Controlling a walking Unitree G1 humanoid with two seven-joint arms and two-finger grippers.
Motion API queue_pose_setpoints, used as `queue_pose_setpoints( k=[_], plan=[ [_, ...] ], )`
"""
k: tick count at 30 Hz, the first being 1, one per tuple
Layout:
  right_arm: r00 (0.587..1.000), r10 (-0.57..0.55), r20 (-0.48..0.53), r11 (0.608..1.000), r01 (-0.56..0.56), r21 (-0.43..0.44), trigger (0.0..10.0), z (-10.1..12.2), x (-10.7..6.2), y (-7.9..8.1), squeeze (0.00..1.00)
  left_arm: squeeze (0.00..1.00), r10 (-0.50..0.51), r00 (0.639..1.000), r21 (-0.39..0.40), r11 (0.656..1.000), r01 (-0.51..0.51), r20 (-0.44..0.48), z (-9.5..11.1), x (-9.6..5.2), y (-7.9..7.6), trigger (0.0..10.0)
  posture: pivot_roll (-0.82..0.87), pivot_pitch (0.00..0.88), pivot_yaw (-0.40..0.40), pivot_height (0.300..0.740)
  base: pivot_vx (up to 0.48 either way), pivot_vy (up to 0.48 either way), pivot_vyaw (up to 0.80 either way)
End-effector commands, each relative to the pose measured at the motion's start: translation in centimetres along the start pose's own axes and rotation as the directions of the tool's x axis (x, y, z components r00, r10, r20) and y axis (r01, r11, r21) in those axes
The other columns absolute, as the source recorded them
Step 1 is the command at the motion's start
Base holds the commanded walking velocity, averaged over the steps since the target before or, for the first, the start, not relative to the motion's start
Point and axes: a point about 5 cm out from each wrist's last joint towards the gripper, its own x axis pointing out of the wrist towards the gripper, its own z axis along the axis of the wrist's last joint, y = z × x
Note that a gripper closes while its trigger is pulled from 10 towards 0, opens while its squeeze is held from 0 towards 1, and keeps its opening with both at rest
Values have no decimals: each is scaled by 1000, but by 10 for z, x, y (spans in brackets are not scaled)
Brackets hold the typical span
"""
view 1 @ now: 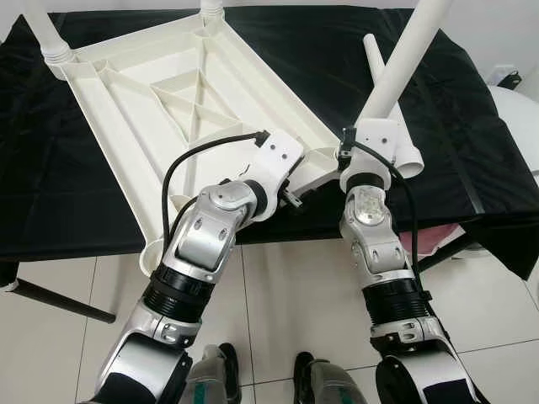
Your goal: Building children table
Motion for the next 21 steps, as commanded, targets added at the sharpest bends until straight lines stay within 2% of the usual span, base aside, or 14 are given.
queue_pose_setpoints(
  k=[1, 2, 3, 4, 5, 7, 8, 9, 10, 18, 19, 20, 21],
  plan=[
    [999, -16, -36, 1000, 16, -6, 10000, -9, -1, -7, 145, 0, 67, 998, 10, 998, -67, 1, 2, 1, 2, 10000, -61, 215, -13, 740, 0, 0, 0],
    [999, -16, -36, 1000, 16, -6, 10000, -9, -1, -7, 145, 0, 67, 998, 10, 998, -67, 1, 2, 1, 2, 10000, -61, 215, -13, 740, 0, 0, 0],
    [999, -7, -34, 1000, 6, -5, 10000, -9, -1, -7, 459, 0, 67, 998, 11, 998, -67, 1, 2, 1, 2, 10000, -61, 216, -12, 740, 0, 0, 0],
    [999, -7, -34, 1000, 6, -5, 10000, -9, -1, -7, 459, 0, 67, 998, 11, 998, -67, 1, 2, 1, 2, 10000, -61, 216, -12, 740, 0, 0, 0],
    [999, -12, -31, 1000, 12, -10, 10000, -9, -1, -7, 1000, 0, 67, 998, 11, 998, -67, 1, 2, 1, 2, 10000, -61, 216, -12, 740, 0, 0, 0],
    [999, -14, -30, 1000, 14, -16, 10000, -9, -1, -7, 1000, 0, 68, 998, 12, 998, -68, 2, 2, 1, 3, 10000, -60, 215, -12, 740, 0, 0, 0],
    [999, -20, -26, 1000, 19, -24, 10000, -9, -1, -7, 933, 0, 68, 998, 12, 998, -68, 2, 2, 1, 3, 10000, -60, 215, -12, 740, 0, 0, 0],
    [999, -23, -26, 999, 22, -25, 10000, -9, -1, -7, 176, 0, 67, 998, 12, 998, -67, 3, 3, 1, 3, 10000, -60, 215, -12, 740, 0, 0, 0],
    [1000, -19, -24, 1000, 19, -24, 10000, -9, -1, -7, 0, 0, 67, 998, 13, 998, -67, 3, 3, 1, 3, 10000, -60, 215, -12, 740, 0, 0, 0],
    [1000, 2, -6, 1000, -2, -19, 10000, -5, 1, -5, 0, 0, 67, 998, 12, 998, -67, 5, 3, 2, 3, 10000, -60, 213, -14, 740, 0, 0, 0],
    [1000, 6, 0, 1000, -6, -23, 9490, -5, 1, -5, 0, 0, 67, 998, 12, 998, -68, 5, 3, 2, 3, 10000, -60, 213, -14, 740, 0, 0, 0],
    [1000, 8, -2, 1000, -8, -17, 549, -4, 2, -5, 0, 0, 67, 998, 12, 998, -67, 6, 3, 2, 3, 10000, -61, 213, -15, 740, 0, 0, 0],
    [1000, 9, -4, 1000, -9, -13, 549, -4, 2, -5, 0, 0, 67, 998, 12, 998, -67, 6, 3, 2, 2, 10000, -61, 213, -15, 740, 0, 0, 0]
  ],
)
